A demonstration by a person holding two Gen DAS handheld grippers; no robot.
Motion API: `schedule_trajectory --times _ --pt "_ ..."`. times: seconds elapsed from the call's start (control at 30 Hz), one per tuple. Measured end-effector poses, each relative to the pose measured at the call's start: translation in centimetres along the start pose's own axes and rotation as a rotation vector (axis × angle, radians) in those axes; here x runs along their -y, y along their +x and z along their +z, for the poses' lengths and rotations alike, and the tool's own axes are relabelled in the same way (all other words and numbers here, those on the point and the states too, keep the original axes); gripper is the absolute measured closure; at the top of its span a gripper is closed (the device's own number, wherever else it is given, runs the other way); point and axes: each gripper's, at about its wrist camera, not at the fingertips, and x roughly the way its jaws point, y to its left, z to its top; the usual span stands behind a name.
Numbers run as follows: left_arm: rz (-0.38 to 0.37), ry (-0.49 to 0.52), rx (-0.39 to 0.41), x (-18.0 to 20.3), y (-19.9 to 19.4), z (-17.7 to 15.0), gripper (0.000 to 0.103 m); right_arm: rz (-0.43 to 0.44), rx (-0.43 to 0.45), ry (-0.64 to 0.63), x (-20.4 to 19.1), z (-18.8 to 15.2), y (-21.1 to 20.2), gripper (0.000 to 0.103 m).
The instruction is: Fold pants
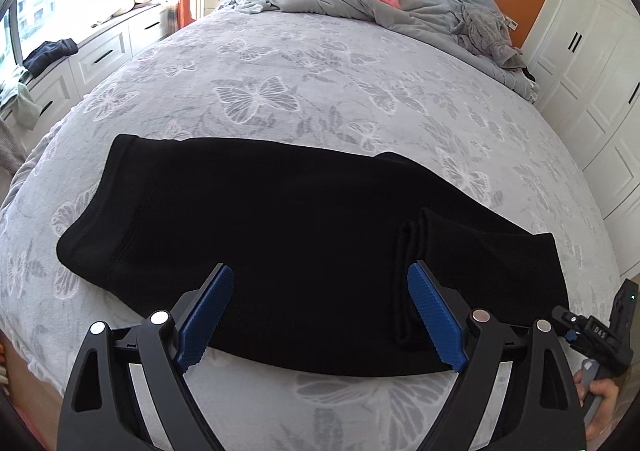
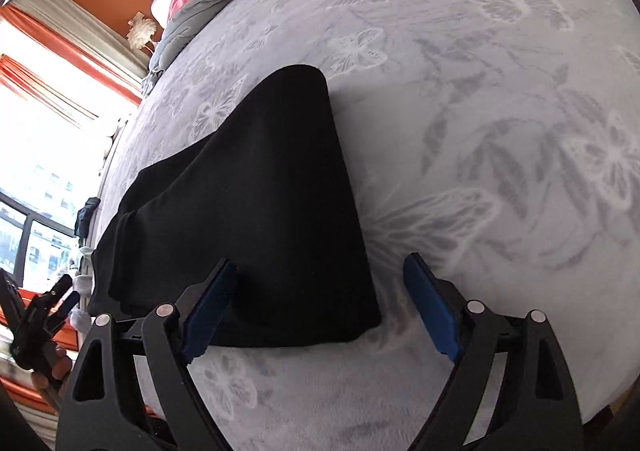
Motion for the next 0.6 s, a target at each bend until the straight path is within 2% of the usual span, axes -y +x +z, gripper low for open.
schedule_trajectory --times 0.03,0.1,0.2,0.33,0.4,0.47,0.5,0.53,0.6 --pt "-0.004 0.0 -0.003 0.5 0.3 0.1 0.017 0.012 0.009 -0.03 -0.7 -0.1 0.2 0.074" --pt "-0.002 -0.002 -0.004 1.2 0.8 0.4 0.017 0.029 0.024 -0.03 -1.4 0.1 -0.1 0.081" --pt "-0.014 -0.013 -0.008 2.2 1.2 0.8 0.017 0.043 0.106 -0.107 -3.1 1.2 -3.0 0.083" --pt "-0.043 -0.014 -0.012 2.5 1.4 0.8 0.017 0.035 0.175 -0.119 -2.4 2.4 -6.1 0.085" --pt "-0.023 0.002 -0.015 2.4 1.8 0.6 0.017 -0.061 0.175 -0.138 -1.5 2.5 -5.5 0.083" --pt "-0.005 0.002 -0.043 1.9 2.6 0.3 0.017 -0.179 0.078 -0.167 -0.5 2.3 -2.6 0.078" --pt "-0.006 -0.003 -0.058 1.4 2.8 0.2 0.017 -0.202 0.036 -0.138 0.0 2.1 -1.7 0.074" --pt "-0.002 -0.016 -0.064 0.7 2.8 0.2 0.017 -0.195 0.065 -0.116 0.1 1.8 -2.4 0.072" --pt "-0.006 -0.058 -0.044 -1.2 1.7 -0.1 0.017 -0.254 0.181 -0.162 -1.8 1.5 -4.9 0.068"
